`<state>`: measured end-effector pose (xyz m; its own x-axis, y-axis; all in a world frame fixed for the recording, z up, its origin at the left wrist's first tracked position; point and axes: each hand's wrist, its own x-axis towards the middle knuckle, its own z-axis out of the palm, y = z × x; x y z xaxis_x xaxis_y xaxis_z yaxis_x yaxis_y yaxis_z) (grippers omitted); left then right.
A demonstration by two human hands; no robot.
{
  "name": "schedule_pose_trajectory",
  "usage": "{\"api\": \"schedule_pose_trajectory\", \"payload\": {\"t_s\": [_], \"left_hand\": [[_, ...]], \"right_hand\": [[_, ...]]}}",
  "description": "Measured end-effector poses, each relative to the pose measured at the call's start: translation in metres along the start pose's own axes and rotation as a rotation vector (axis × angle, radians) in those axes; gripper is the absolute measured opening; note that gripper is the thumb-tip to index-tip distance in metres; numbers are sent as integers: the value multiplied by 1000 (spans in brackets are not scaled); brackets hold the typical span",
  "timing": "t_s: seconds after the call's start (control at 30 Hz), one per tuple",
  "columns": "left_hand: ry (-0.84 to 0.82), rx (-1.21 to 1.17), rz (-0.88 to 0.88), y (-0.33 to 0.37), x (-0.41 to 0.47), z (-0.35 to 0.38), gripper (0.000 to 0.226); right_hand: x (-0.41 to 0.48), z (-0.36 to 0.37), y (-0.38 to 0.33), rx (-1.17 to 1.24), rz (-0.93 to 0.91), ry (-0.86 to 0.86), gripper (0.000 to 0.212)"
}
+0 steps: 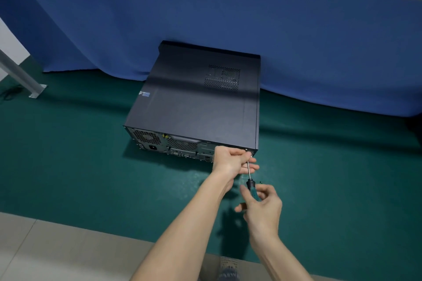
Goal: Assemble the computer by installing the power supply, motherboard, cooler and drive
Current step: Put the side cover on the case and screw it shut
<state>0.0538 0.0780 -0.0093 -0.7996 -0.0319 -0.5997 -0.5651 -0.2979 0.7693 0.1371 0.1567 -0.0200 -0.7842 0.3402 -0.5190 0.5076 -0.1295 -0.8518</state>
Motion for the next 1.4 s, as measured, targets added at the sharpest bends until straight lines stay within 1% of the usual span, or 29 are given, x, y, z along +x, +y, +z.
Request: {"api": "schedule_pose_trajectory", "payload": {"t_s": [0.03,0.07,0.13,0.2,0.23,0.3,0.37,0.43,0.5,0.6,0.67,0.7,0.77,0.83,0.87,0.93,1.0,1.1,1.17,1.23,1.3,1.33,1.37,1.4], "left_hand": [[-8,-22,-6,-1,-1,-1,13],[-23,-41,-14,-1,-1,-2,11],[-31,-38,-18,-1,0,-4,9],[15,23,17,2,2,-4,7],[36,43,29,2,2,-3,7],[31,26,14,2,2,-2,9],[-55,-1,-51,1,-2,-5,18],[-127,8,-96,1,-3,-8,21],[-94,55,-64,3,0,-8,16],[-30,74,-26,3,0,-3,16],[-67,33,-47,2,-1,-5,19],[-101,17,-61,1,-2,-7,19],[-137,5,-66,2,0,-10,19],[-86,64,-27,4,3,-10,16],[-55,89,-10,5,4,-8,13],[-20,77,-2,5,4,-5,11],[-29,25,-16,3,3,-5,13],[-66,-34,-27,1,3,-9,13],[-23,15,-1,2,5,-7,13],[29,39,23,2,6,-3,12],[38,-10,24,0,4,-1,12],[15,-45,12,-1,2,-2,13],[-27,-83,-10,-3,1,-4,14],[-80,-122,-39,-5,-1,-6,14]], "right_hand": [[-1,1,-1,13,-7,-2,23],[-2,2,-1,79,16,-16,22],[-4,2,0,176,104,-64,22],[-6,4,-1,150,150,-100,26],[-5,6,-1,144,151,-90,23],[-3,9,0,130,109,-38,26],[-3,9,-1,133,85,-27,22],[-5,8,-2,210,141,-64,22],[-6,7,-4,212,199,-108,31],[-2,7,-4,132,140,-49,33],[-2,5,-4,105,76,-20,28],[-3,4,-6,123,76,-33,24],[-4,2,-7,203,152,-79,23],[-5,3,-11,208,209,-112,31],[-4,4,-10,192,207,-101,31],[-2,6,-10,142,155,-55,29],[-2,4,-10,134,107,-30,25],[-4,0,-11,241,184,-64,18],[-7,0,-11,218,224,-94,20],[-6,2,-7,163,175,-42,24],[-5,4,-7,129,90,38,24],[-5,5,-9,160,87,47,23],[-6,4,-13,246,145,15,22],[-6,3,-16,382,251,-44,20]]}}
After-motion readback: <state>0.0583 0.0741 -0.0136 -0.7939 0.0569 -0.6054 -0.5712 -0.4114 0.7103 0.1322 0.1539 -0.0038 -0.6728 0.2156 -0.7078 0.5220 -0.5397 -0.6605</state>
